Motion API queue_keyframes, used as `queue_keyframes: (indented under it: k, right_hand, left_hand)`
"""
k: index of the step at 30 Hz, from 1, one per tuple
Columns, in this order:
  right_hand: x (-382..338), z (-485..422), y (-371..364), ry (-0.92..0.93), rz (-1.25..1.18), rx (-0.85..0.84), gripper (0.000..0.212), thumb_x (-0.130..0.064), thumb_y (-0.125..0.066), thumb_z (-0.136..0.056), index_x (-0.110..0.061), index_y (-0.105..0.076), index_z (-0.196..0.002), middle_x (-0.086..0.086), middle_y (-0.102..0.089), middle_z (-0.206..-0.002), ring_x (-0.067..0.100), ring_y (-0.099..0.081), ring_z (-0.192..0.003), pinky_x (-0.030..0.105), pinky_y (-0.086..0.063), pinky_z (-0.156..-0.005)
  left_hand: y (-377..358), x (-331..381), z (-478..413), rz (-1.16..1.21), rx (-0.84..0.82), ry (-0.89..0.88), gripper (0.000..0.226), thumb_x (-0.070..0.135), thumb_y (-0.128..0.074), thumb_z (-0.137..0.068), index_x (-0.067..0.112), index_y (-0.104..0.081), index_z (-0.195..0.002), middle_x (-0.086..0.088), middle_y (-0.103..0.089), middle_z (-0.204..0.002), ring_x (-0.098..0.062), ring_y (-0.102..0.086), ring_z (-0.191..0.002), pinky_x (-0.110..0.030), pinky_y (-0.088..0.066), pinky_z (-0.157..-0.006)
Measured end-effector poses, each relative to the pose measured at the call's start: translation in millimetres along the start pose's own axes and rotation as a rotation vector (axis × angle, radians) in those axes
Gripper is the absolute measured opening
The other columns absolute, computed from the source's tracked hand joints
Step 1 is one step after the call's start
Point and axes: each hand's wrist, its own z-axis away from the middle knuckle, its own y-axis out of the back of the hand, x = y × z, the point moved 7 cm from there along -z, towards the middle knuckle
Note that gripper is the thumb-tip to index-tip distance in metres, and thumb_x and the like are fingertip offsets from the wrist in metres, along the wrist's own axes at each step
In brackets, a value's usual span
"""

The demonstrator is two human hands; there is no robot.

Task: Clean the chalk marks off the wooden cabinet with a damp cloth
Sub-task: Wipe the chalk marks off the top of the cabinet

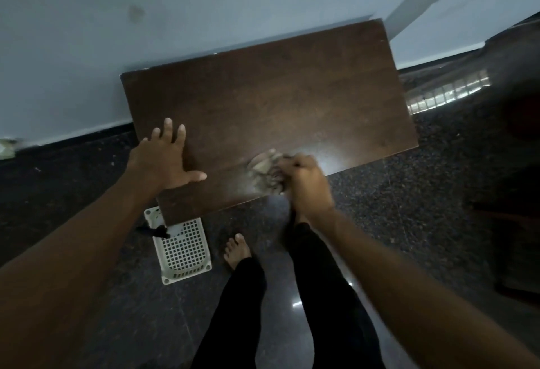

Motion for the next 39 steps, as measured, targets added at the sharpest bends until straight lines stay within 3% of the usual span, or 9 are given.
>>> queue_keyframes:
  k: [4, 7, 11, 17, 21, 27, 32, 36, 39]
  right_hand:
    - [115, -14, 81, -0.252, 0.166, 0.147, 0.036, -0.006, -0.068, -0.078, -0.018, -0.075, -0.111, 0.014, -0.068, -0.101, 0.035, -0.064, -0.087, 0.038, -0.055, -0.072]
    - [186, -20, 125, -0.554, 0.186, 0.208, 0.034, -0.01, -0.067, -0.083, -0.012, -0.073, -0.116, 0.021, -0.064, -0.101, 0.043, -0.062, -0.091, 0.043, -0.052, -0.081]
    - [218, -44, 142, -0.677, 0.125, 0.302, 0.037, -0.005, -0.062, -0.084, -0.012, -0.071, -0.119, 0.023, -0.065, -0.107, 0.045, -0.061, -0.099, 0.044, -0.05, -0.089]
    - [222, -104, 156, -0.62, 0.13, 0.33, 0.041, 0.001, -0.058, -0.087, -0.008, -0.068, -0.125, 0.019, -0.061, -0.117, 0.041, -0.057, -0.107, 0.041, -0.049, -0.091]
    - [218, -172, 177, -0.508, 0.132, 0.287, 0.03, 0.004, -0.058, -0.085, 0.007, -0.067, -0.113, 0.026, -0.06, -0.113, 0.046, -0.057, -0.104, 0.045, -0.05, -0.085]
    - [215, -215, 178, -0.348, 0.193, 0.212, 0.041, -0.001, -0.062, -0.082, -0.009, -0.067, -0.122, 0.022, -0.056, -0.116, 0.044, -0.054, -0.106, 0.045, -0.051, -0.084]
    - [221, -152, 166, -0.235, 0.254, 0.173, 0.034, 0.0, -0.064, -0.078, -0.001, -0.068, -0.112, 0.024, -0.058, -0.103, 0.043, -0.056, -0.092, 0.04, -0.048, -0.067]
    - [238, -42, 143, -0.285, 0.226, 0.191, 0.034, 0.0, -0.068, -0.078, -0.005, -0.071, -0.112, 0.019, -0.058, -0.094, 0.039, -0.054, -0.082, 0.035, -0.043, -0.063]
    - [251, 22, 118, -0.377, 0.175, 0.208, 0.032, -0.006, -0.074, -0.079, -0.006, -0.073, -0.111, 0.016, -0.056, -0.089, 0.037, -0.054, -0.078, 0.037, -0.046, -0.065]
  left_hand:
    - [-10, 1, 4, 0.056, 0.063, 0.019, 0.142, 0.083, -0.066, -0.063, 0.017, 0.017, -0.156, -0.012, 0.024, -0.163, -0.035, 0.003, -0.154, -0.06, -0.014, -0.12]
    - [-19, 6, 4, 0.097, 0.118, 0.03, 0.153, 0.077, -0.077, -0.055, 0.015, 0.02, -0.156, -0.012, 0.029, -0.162, -0.037, 0.006, -0.153, -0.062, -0.014, -0.12]
    - [-22, 8, 2, 0.149, 0.131, 0.059, 0.156, 0.07, -0.084, -0.051, 0.016, 0.018, -0.157, -0.009, 0.031, -0.161, -0.035, 0.009, -0.153, -0.062, -0.012, -0.12]
    - [-21, 11, -2, 0.142, 0.073, 0.173, 0.159, 0.063, -0.09, -0.047, 0.015, 0.016, -0.157, -0.009, 0.029, -0.162, -0.035, 0.007, -0.153, -0.065, -0.016, -0.118]
    - [-21, 10, -4, 0.187, 0.047, 0.205, 0.161, 0.056, -0.094, -0.045, 0.016, 0.014, -0.157, -0.006, 0.03, -0.162, -0.035, 0.009, -0.153, -0.067, -0.018, -0.116]
    - [-23, 9, -1, 0.182, 0.056, 0.224, 0.16, 0.055, -0.094, -0.043, 0.016, 0.009, -0.159, -0.004, 0.027, -0.162, -0.034, 0.005, -0.153, -0.064, -0.016, -0.118]
    - [-21, 11, 2, 0.299, 0.079, 0.245, 0.158, 0.059, -0.093, -0.045, 0.022, 0.011, -0.158, 0.004, 0.032, -0.16, -0.028, 0.012, -0.153, -0.063, -0.01, -0.119]
    - [-18, 14, -2, 0.437, 0.102, 0.279, 0.15, 0.083, -0.071, -0.046, 0.021, 0.007, -0.159, 0.002, 0.023, -0.164, -0.028, 0.01, -0.153, -0.06, -0.004, -0.122]
    - [-13, 26, -4, 0.567, 0.227, 0.298, 0.126, 0.081, -0.062, -0.065, 0.017, -0.008, -0.159, -0.004, 0.012, -0.167, -0.033, 0.005, -0.154, -0.059, -0.006, -0.123]
